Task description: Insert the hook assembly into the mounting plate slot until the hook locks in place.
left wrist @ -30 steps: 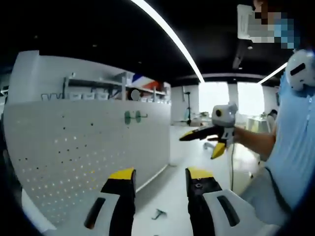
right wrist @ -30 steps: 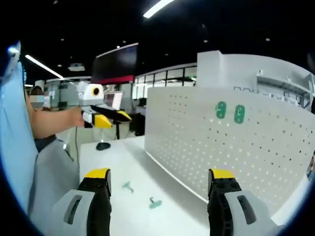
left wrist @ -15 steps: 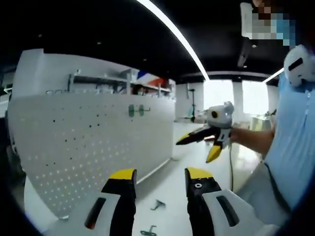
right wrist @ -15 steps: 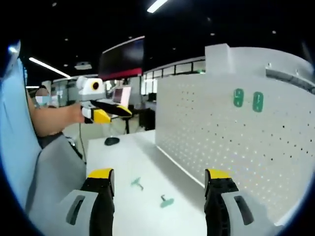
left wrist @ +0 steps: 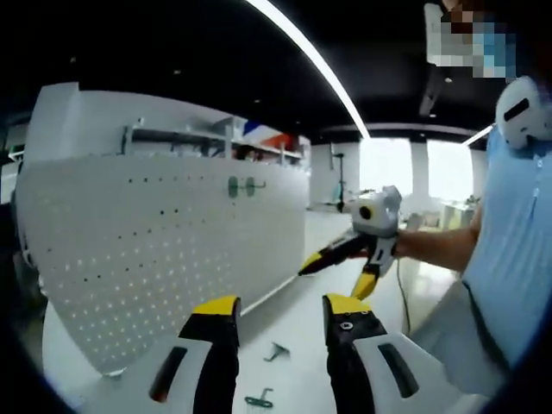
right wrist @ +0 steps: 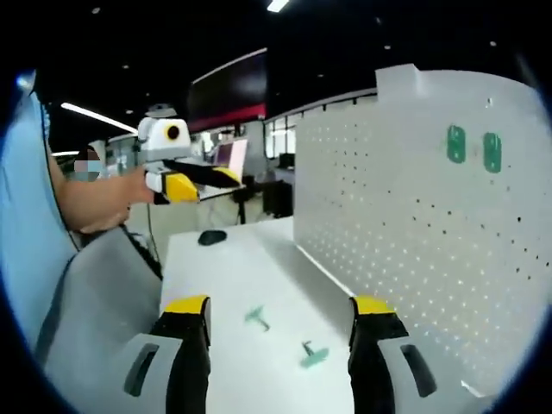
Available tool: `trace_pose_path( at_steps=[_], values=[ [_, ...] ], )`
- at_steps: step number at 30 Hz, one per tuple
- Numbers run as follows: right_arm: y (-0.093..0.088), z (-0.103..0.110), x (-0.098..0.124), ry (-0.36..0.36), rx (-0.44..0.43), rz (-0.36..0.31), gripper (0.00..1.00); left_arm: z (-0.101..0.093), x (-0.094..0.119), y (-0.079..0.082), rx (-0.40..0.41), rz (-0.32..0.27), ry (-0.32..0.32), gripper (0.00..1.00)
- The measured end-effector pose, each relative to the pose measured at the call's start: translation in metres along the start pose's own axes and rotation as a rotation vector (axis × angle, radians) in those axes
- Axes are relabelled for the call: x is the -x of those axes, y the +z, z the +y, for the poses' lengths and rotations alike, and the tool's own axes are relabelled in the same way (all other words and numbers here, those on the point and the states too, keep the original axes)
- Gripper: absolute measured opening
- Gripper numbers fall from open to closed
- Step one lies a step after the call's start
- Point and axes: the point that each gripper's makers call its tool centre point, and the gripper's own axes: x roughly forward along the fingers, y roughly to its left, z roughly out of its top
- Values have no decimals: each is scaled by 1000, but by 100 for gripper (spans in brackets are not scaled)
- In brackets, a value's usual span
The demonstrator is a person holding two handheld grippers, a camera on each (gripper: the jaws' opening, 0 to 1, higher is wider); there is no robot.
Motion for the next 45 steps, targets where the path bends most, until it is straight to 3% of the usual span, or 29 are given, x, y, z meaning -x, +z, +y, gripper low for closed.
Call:
trace_pose_path(
  at_steps=[12,21,33,45],
  values=[
    [-25,20,-43,112,-46,61,51,2,7,-7,10,8,12,39],
    [-44,36,-73,158,-84,112,39,3,7,-8,13,8,13,38],
    [-59,44,-107,164,-119,177,22,3,9,-10,15,12,8,38],
    [-80,44,-128,138,-145,235,14,6,14,-12,17,17,16,37]
  ],
)
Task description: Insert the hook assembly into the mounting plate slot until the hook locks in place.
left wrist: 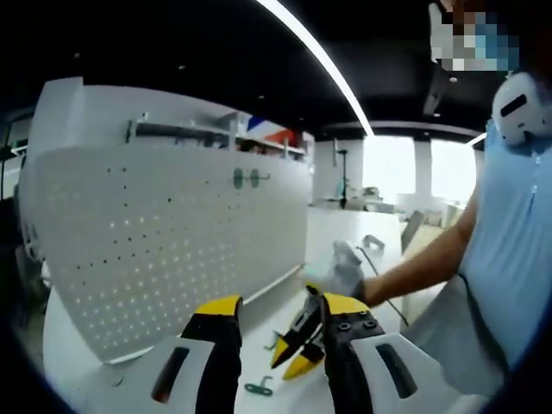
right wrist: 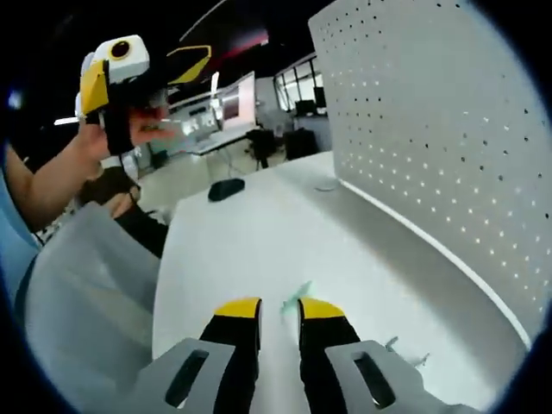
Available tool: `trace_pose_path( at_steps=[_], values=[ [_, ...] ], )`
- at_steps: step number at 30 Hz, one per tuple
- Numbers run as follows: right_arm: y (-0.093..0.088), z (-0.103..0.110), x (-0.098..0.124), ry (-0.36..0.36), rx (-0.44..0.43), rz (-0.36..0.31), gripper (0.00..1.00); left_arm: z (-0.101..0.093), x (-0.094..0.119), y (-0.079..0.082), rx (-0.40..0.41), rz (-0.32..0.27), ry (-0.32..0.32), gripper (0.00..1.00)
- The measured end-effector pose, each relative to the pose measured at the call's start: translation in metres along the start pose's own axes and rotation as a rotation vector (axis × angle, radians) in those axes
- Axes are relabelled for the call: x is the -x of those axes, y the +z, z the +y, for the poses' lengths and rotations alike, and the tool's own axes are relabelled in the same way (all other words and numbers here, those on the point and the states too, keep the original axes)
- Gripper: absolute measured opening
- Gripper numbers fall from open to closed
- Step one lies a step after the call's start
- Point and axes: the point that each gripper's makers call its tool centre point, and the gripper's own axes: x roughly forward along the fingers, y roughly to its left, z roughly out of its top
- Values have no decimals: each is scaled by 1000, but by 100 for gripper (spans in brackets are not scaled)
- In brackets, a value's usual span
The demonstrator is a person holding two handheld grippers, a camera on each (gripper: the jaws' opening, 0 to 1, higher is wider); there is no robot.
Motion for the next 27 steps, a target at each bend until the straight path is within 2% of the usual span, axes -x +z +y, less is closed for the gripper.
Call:
trace_pose_path(
  at_steps=[13,19,27],
  values=[
    [-16,-6,-22,-15,-54,60,8,3,3,-1,2,1,2,36],
    [-17,-12,-28,-30,-92,64,7,3,5,-3,5,4,5,36],
    [-22,-13,-35,-44,-98,91,5,4,4,-2,2,3,7,36]
  ],
)
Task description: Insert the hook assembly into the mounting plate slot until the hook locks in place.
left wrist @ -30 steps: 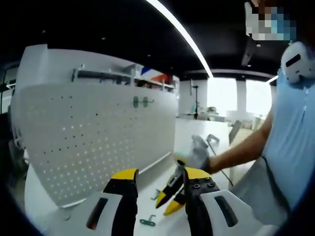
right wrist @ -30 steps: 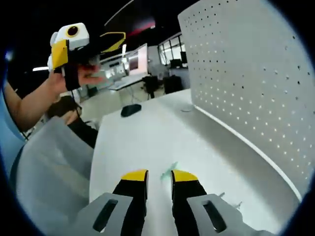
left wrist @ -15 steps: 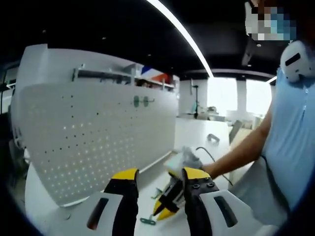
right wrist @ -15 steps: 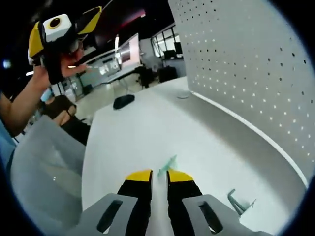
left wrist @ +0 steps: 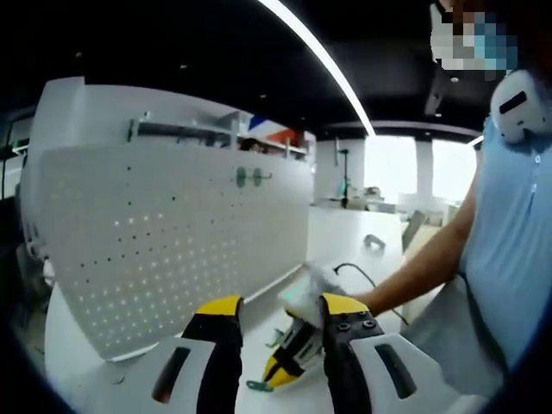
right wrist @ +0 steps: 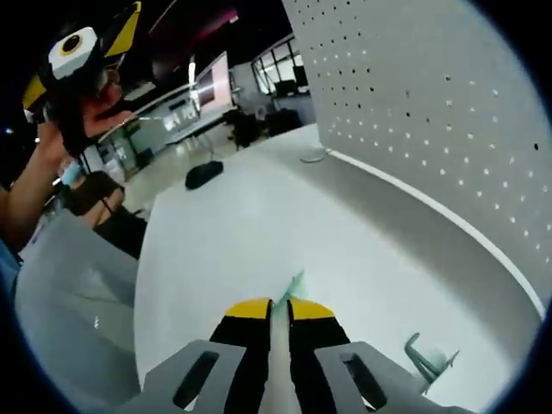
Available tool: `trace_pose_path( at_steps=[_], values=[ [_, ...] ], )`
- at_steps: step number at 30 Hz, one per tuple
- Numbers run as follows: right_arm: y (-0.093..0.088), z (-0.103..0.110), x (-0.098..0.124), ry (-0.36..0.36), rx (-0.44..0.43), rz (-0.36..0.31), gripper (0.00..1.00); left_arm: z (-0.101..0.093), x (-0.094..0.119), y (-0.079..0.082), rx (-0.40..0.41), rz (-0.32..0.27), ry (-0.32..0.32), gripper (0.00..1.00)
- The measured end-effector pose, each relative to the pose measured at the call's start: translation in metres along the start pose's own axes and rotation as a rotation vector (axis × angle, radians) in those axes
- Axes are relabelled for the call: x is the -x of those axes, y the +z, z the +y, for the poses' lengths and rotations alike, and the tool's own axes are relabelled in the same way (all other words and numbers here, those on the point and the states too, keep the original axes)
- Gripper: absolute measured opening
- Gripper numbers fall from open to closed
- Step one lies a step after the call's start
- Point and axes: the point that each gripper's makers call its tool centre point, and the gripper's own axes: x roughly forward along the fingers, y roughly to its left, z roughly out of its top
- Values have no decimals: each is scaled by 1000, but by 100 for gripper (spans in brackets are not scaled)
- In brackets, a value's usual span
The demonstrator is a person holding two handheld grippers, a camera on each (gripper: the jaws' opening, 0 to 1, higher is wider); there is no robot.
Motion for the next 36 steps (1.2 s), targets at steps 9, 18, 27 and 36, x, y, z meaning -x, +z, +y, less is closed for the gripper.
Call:
trace_pose_path(
  at_steps=[9,18,27,36],
  values=[
    [-7,-5,2,-20,12,17,4,1,4,0,1,-4,8,37],
    [-3,-16,14,-45,-7,-15,4,1,2,-2,6,-4,5,37],
    [3,-15,5,-35,-9,-10,4,1,0,-2,4,1,-3,36],
    [4,-17,-1,-35,2,7,2,4,4,-4,9,2,9,36]
  ],
)
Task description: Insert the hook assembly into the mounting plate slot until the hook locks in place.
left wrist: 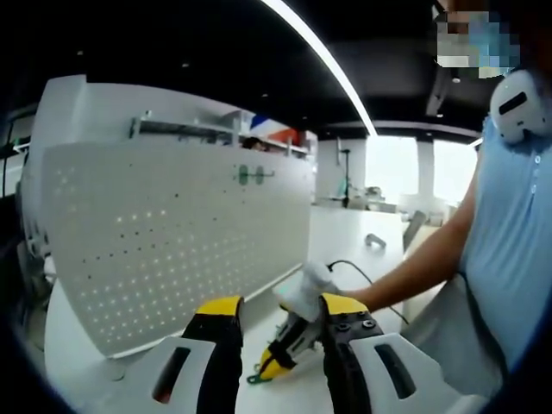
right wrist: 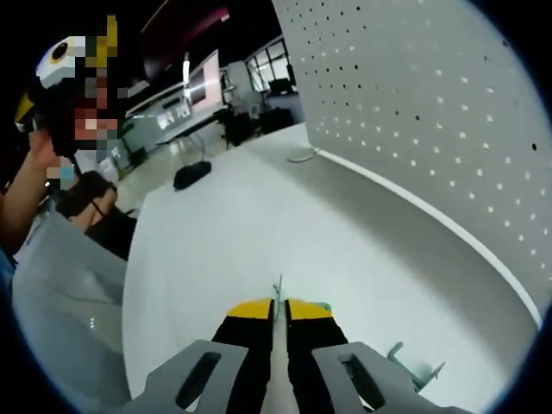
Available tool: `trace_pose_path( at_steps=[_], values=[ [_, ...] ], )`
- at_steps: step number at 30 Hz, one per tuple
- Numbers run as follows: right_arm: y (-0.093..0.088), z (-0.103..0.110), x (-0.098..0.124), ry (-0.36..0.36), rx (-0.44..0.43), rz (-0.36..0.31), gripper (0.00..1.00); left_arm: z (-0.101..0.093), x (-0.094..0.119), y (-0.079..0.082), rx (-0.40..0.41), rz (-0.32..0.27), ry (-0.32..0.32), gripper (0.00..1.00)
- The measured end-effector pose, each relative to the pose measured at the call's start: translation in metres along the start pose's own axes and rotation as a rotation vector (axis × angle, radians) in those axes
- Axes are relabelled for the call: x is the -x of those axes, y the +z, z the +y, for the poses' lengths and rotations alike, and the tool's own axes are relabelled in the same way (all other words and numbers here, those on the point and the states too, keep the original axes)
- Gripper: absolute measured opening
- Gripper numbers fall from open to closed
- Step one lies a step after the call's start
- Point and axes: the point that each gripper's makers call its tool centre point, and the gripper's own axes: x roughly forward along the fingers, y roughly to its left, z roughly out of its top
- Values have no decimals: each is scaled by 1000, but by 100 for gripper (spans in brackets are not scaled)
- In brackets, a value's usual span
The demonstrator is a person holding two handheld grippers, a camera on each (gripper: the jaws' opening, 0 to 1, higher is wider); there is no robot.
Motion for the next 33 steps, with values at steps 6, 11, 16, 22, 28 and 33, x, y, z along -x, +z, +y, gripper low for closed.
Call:
trace_pose_path(
  at_steps=[6,11,16,22,28,33],
  values=[
    [0,2,-1,2,19,4,0,1,1,-1,4,-1,6,36],
    [-1,5,1,-3,68,6,0,1,1,-2,4,1,6,36],
    [-1,5,6,-3,101,-3,0,1,1,-3,4,6,4,35],
    [4,10,18,-1,176,-27,0,1,-1,-5,5,12,-3,35],
    [11,14,29,-20,239,-50,0,0,-3,-5,7,14,-9,35],
    [17,15,41,-35,260,-80,0,0,-5,-5,8,17,-11,34]
  ],
)
